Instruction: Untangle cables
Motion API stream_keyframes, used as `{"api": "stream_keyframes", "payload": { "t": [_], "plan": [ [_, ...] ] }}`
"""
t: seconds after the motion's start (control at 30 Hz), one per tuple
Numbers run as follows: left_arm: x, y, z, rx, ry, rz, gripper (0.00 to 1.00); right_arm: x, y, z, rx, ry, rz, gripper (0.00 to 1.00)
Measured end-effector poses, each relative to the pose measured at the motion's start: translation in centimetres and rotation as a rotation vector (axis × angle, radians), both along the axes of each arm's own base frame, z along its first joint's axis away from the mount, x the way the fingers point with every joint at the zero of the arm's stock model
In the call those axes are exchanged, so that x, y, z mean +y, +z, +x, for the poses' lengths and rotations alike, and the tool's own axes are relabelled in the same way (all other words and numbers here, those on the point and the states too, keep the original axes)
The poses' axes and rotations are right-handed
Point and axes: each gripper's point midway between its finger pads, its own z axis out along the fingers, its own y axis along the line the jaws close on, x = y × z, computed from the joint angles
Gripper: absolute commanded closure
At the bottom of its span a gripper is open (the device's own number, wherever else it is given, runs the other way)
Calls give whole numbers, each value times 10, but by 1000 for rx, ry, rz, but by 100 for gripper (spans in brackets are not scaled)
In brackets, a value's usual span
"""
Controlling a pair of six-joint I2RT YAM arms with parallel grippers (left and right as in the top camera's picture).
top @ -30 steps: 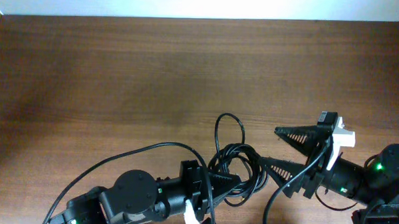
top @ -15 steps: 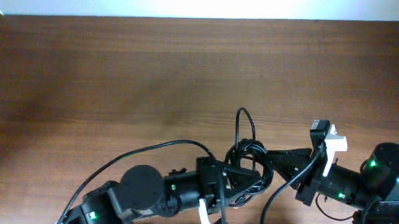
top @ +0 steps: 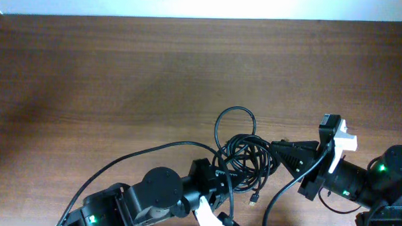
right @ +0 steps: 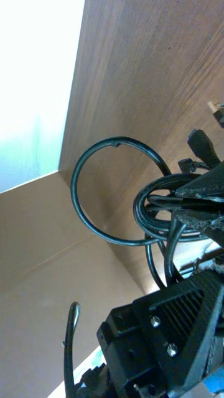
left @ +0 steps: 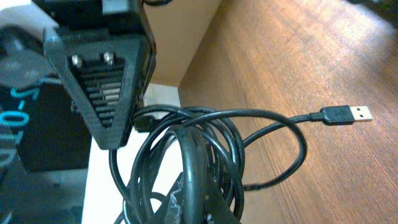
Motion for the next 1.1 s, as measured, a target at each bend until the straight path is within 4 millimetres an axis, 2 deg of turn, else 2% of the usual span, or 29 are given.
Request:
{"api": "stream_keyframes", "payload": {
  "t": [0.13, 0.33, 0.37, 0.4, 0.5, 0.53, 0.6, 0.63, 0.67, 0.7, 0.77, 0.8, 0.87, 0.9, 0.97, 1.03, 1.1],
  "plan": [
    [7, -1, 15, 12, 110, -1, 100, -2, 0, 3, 19, -21, 7, 96],
    [34, 2, 54, 65, 413, -55, 100, -5, -1, 9, 52, -62, 21, 96],
    [44, 2, 67, 87, 482, -73, 100, -5, 0, 11, 47, -70, 20, 96],
    [74, -1, 95, 120, 655, -99, 100, -6, 1, 10, 41, -72, 20, 96],
    [118, 3, 129, 223, 905, -249, 100, -7, 0, 13, 40, -91, 15, 95],
    [130, 6, 138, 265, 974, -323, 100, -8, 0, 14, 39, -97, 13, 89],
    [145, 1, 153, 350, 1059, -412, 100, -9, 0, 15, 39, -105, 13, 63],
    [148, -5, 166, 423, 1092, -468, 100, -11, -1, 17, 52, -126, 14, 43],
    [147, -11, 174, 476, 1109, -504, 100, -14, -3, 21, 62, -153, 13, 30],
    [144, -14, 183, 549, 1111, -563, 100, -15, -3, 23, 71, -171, 15, 23],
    [127, -28, 202, 735, 1066, -656, 100, -23, -5, 31, 81, -242, 10, 19],
    [112, -31, 207, 835, 997, -691, 100, -27, -6, 35, 81, -269, 3, 19],
    [87, -35, 206, 1018, 881, -730, 100, -36, -9, 44, 91, -349, -3, 17],
    [83, -35, 204, 1075, 859, -742, 100, -41, -10, 48, 99, -387, -4, 16],
    [88, -30, 207, 1175, 858, -827, 100, -51, -12, 54, 130, -463, 9, 13],
    [104, -29, 215, 1350, 929, -990, 100, -59, -16, 58, 178, -527, 31, 11],
    [119, -30, 222, 1499, 991, -1134, 100, -63, -18, 60, 220, -564, 60, 0]
  ]
}}
